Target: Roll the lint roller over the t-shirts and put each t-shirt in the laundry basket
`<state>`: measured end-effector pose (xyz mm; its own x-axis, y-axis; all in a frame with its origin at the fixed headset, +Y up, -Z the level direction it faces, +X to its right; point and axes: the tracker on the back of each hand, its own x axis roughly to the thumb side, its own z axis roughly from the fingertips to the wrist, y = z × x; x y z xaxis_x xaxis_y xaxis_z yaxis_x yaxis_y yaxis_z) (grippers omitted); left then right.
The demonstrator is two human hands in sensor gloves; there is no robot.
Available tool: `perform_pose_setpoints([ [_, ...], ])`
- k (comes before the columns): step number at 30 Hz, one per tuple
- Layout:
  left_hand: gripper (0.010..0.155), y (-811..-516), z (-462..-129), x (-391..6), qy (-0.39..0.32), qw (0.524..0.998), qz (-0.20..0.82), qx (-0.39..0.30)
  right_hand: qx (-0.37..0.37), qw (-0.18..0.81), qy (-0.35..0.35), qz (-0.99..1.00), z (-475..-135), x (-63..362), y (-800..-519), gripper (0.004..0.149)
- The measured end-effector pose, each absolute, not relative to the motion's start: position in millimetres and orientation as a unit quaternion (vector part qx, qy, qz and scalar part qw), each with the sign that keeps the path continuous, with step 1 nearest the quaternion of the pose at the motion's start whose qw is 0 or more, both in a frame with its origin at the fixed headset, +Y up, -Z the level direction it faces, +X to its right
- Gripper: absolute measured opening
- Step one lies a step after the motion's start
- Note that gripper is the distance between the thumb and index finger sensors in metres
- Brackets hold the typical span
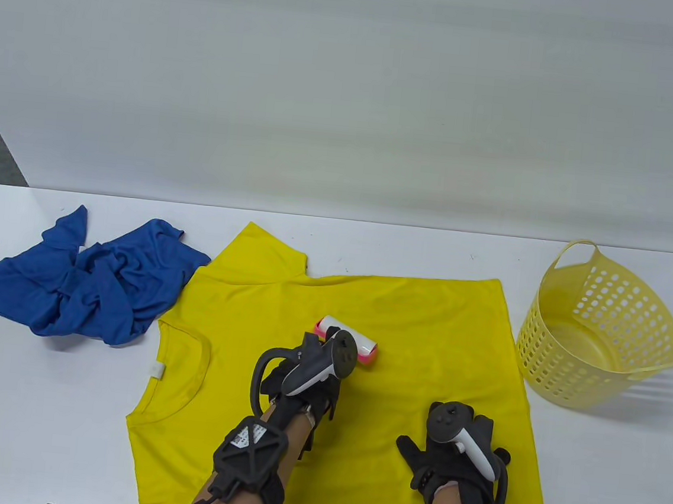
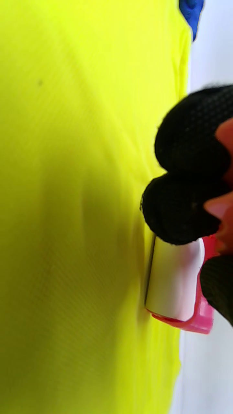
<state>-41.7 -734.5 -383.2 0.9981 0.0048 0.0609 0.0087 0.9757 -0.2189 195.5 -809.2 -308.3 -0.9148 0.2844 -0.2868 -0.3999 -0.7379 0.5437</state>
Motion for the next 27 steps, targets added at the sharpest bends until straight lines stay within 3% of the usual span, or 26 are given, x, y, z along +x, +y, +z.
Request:
perform_pose_setpoints([
  [4,0.065,-730.1,-365.0,-52.0,-0.08,0.989,-0.018,-0.123,-0.091,0.187,0.311,0.927,-308.3,195.4,-809.3,0.08],
  [8,0.064,-722.9,-302.1,-86.3,-0.171,0.976,-0.074,-0.112,-0.091,0.185,0.309,0.929,-308.2,195.0,-809.2,0.08],
  [12,0.063,-715.5,-238.8,-132.0,-0.187,0.97,-0.095,-0.12,-0.092,0.182,0.306,0.93,-308.2,194.6,-809.2,0.08],
  [16,0.063,-711.3,-207.4,-160.4,-0.187,0.969,-0.083,-0.14,-0.092,0.18,0.304,0.931,-308.1,194.3,-809.2,0.08],
  [21,0.062,-714.7,-224.6,-146.1,-0.183,0.972,-0.075,-0.129,-0.093,0.179,0.305,0.931,-307.9,194.2,-809.2,0.08],
  [24,0.063,-718.0,-259.5,-116.2,-0.176,0.975,-0.071,-0.111,-0.093,0.18,0.306,0.93,-308.0,194.3,-809.0,0.08],
  [27,0.062,-725.7,-311.5,-85.4,-0.136,0.985,-0.005,-0.104,-0.093,0.182,0.309,0.929,-308.0,194.5,-809.1,0.08],
])
